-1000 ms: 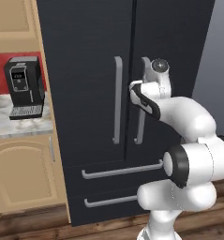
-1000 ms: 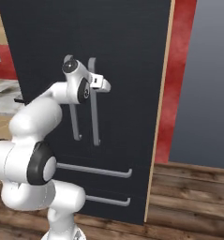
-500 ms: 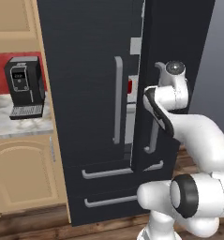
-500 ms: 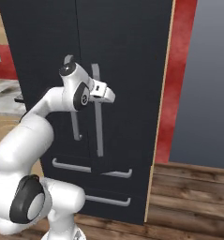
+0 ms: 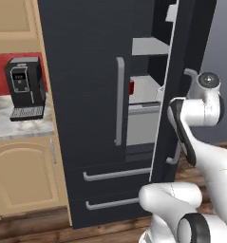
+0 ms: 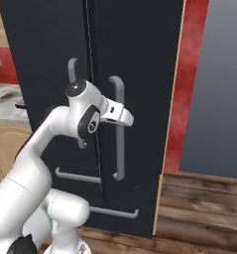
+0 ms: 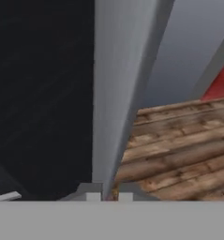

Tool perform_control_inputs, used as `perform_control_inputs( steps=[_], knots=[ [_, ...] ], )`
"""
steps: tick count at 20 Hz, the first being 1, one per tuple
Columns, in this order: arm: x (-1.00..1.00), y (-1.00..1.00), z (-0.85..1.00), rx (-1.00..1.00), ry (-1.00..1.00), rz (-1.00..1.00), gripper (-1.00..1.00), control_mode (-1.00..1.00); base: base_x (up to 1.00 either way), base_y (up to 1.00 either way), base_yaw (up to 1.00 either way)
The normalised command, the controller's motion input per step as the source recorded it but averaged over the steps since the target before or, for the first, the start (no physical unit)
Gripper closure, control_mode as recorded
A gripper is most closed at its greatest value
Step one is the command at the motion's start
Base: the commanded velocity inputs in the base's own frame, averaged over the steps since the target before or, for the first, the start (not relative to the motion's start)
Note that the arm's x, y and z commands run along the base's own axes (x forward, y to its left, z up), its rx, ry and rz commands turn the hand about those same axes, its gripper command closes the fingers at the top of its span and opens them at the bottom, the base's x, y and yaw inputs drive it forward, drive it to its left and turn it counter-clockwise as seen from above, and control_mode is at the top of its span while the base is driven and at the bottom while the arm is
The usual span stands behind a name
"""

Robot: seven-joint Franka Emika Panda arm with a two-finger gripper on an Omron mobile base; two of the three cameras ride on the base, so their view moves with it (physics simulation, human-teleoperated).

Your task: Open the fridge, grab two sodas, and place both sodas inside the bowl with ice on the dining counter.

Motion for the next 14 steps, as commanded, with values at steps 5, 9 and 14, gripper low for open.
perform_control_inputs(
  steps=[5,9,14],
  knots=[
    [-0.99,0.0,0.2,0.0,-0.04,0.0,-1.0,-1.0,0.0,0.0,0.0],
    [-0.97,0.16,0.46,0.0,-0.14,-0.01,-1.0,-1.0,0.0,0.0,0.0],
    [-0.77,0.57,0.5,-0.09,-0.11,-0.03,-1.0,-1.0,0.0,0.0,0.0]
  ],
)
